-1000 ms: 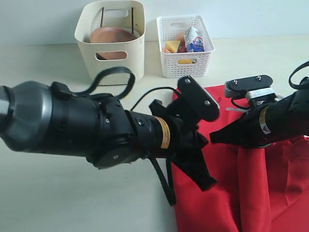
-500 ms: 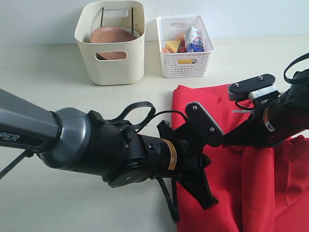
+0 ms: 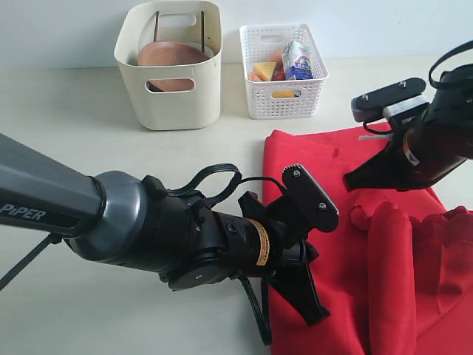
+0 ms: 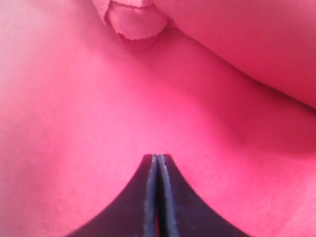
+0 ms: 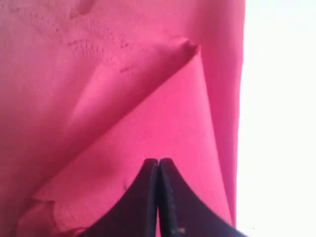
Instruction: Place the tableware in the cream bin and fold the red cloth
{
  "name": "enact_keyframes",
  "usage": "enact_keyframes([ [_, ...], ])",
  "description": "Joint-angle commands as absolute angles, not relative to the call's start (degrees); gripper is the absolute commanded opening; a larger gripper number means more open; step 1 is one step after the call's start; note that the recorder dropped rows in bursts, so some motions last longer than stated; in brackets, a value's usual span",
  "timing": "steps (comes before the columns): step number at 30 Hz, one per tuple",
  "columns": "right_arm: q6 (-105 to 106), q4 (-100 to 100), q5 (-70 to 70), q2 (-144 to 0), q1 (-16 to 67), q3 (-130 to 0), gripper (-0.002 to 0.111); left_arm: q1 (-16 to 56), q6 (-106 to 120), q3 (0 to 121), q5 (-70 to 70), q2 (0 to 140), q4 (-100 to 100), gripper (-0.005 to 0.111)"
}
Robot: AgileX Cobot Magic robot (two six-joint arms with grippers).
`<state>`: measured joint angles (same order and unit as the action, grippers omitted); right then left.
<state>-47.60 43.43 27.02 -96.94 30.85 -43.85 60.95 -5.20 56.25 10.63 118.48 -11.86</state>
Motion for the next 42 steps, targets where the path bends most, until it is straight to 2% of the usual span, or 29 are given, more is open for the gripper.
enact_keyframes([
  [1,-34.51,27.84,24.77,-95.71,30.64,-45.52,0.000,61.10,-5.61,56.01,8.59,118.51,-11.78,0.001],
  [5,-21.10,15.93,23.75,-97.59,30.64,-45.52,0.000,61.10,-5.61,56.01,8.59,118.51,-11.78,0.001],
  [11,-20.98,16.07,23.17,-104.44,30.64,-45.52,0.000,61.10,-5.61,56.01,8.59,118.51,-11.78,0.001],
  [23,-36.44,38.41,28.60,-102.20,26.26,-48.60,0.000,61.10,-5.15,56.01,6.10,118.51,-11.78,0.001],
  [30,-43.56,47.05,29.32,-102.20,19.47,-54.97,0.000,61.10,-5.15,56.01,5.19,118.51,-11.78,0.001],
  [35,-39.50,36.04,29.61,-102.20,16.65,-57.51,0.000,61.10,-5.15,56.01,5.09,118.51,-11.78,0.001],
  [42,-11.13,7.32,29.87,-99.40,20.64,-55.72,0.000,61.10,-5.15,56.01,5.09,118.51,-11.78,0.001],
])
